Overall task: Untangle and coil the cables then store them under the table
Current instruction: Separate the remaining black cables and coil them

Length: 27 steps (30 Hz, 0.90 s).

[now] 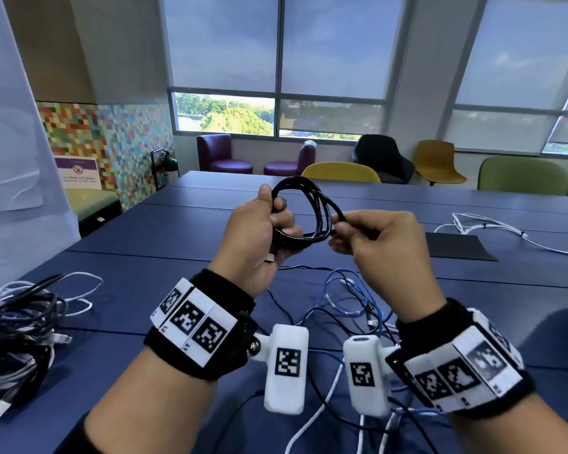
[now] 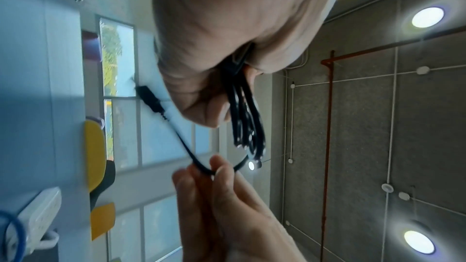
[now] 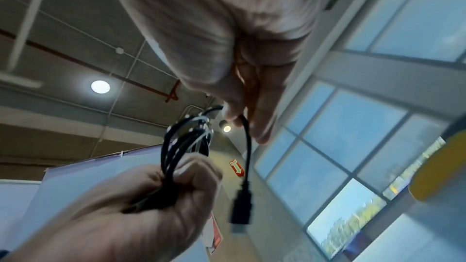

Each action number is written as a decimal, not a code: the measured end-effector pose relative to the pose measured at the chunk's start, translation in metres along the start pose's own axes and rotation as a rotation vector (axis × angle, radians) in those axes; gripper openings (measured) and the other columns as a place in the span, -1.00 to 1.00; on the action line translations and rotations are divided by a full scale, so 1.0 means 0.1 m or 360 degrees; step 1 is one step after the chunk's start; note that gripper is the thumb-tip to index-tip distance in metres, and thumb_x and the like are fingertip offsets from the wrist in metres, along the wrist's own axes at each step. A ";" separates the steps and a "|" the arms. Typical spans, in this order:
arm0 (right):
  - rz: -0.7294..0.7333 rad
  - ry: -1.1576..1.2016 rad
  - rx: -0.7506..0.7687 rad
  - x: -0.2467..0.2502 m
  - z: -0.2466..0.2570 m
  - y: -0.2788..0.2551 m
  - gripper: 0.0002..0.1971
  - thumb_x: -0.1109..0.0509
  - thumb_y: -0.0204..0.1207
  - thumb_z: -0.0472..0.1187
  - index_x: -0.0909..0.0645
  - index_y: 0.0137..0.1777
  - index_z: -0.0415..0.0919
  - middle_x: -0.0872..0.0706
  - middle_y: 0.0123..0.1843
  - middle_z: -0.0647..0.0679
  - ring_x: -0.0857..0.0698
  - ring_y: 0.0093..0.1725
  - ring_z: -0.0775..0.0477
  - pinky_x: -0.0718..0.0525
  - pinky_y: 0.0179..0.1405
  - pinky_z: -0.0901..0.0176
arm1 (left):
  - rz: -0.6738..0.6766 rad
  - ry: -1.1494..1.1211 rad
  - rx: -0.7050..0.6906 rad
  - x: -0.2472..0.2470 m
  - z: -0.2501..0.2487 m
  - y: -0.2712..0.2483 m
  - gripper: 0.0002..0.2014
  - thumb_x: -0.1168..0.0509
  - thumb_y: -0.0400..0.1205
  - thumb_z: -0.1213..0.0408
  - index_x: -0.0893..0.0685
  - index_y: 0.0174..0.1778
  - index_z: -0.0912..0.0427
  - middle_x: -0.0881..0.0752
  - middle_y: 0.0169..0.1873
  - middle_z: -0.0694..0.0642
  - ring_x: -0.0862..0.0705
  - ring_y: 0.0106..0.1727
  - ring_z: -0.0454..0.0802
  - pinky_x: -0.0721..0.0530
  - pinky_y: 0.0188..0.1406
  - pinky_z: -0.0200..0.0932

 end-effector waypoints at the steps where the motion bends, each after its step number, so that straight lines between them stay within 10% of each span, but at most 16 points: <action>1: -0.0017 0.0163 -0.0031 -0.02 -0.01 -0.01 -0.80 -0.41 0.56 -0.49 -0.81 -0.10 -0.23 -0.84 -0.24 -0.24 -0.85 -0.21 -0.17 -0.84 -0.05 0.03 | 0.0011 -0.0059 0.0003 -0.02 0.01 -0.01 -0.59 0.02 0.80 -0.03 -0.41 -0.30 0.11 -0.31 -0.61 -0.08 -0.34 -0.57 -0.10 -0.45 -0.42 -0.26; 11: 0.0043 0.1084 -0.0278 -0.25 0.07 -0.22 -0.78 -0.30 0.65 -0.38 -0.75 0.00 -0.51 -0.79 0.01 -0.45 -0.78 0.00 -0.25 -0.78 0.08 0.07 | -0.0033 0.0064 -0.0272 -0.07 0.01 0.00 -0.60 0.07 0.81 -0.02 -0.42 -0.25 0.11 -0.31 -0.60 -0.08 -0.37 -0.55 -0.08 -0.52 -0.28 -0.11; 18: -0.0085 0.0694 -0.0061 -0.24 0.10 -0.25 -0.96 -0.48 0.53 -0.38 -0.75 -0.06 -0.31 -0.85 -0.16 -0.25 -0.83 -0.06 -0.28 -0.75 0.17 -0.23 | -0.0079 0.0229 -0.0373 -0.12 0.03 -0.03 -0.61 0.02 0.81 0.03 -0.47 -0.21 0.19 -0.35 -0.62 -0.07 -0.39 -0.56 -0.07 -0.52 -0.29 -0.08; 25: -0.0244 0.0959 -0.0093 -0.12 0.10 -0.20 -0.64 -0.38 0.58 -0.49 -0.47 0.24 -0.09 -0.72 -0.20 -0.51 -0.79 -0.27 -0.17 -0.77 0.08 -0.05 | 0.0067 0.0096 -0.0246 -0.15 0.09 -0.06 -0.67 -0.13 0.76 0.07 -0.64 0.07 0.27 -0.50 -0.50 0.05 -0.55 -0.44 -0.01 -0.74 -0.24 -0.08; 27: -0.0217 0.1094 -0.0140 -0.13 0.09 -0.20 -0.59 -0.35 0.59 -0.51 -0.43 0.30 -0.09 -0.70 -0.27 -0.31 -0.75 -0.32 -0.09 -0.76 0.03 0.05 | 0.0058 0.0094 -0.0260 -0.17 0.10 -0.06 -0.71 -0.11 0.77 0.08 -0.58 0.18 0.23 -0.48 -0.49 0.06 -0.52 -0.42 0.00 -0.74 -0.24 -0.07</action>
Point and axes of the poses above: each hand's wrist, its own y-axis towards the middle knuckle, its own x-axis out of the back of the hand, z = x × y, the point moved 6 cm from there along y, towards the middle knuckle
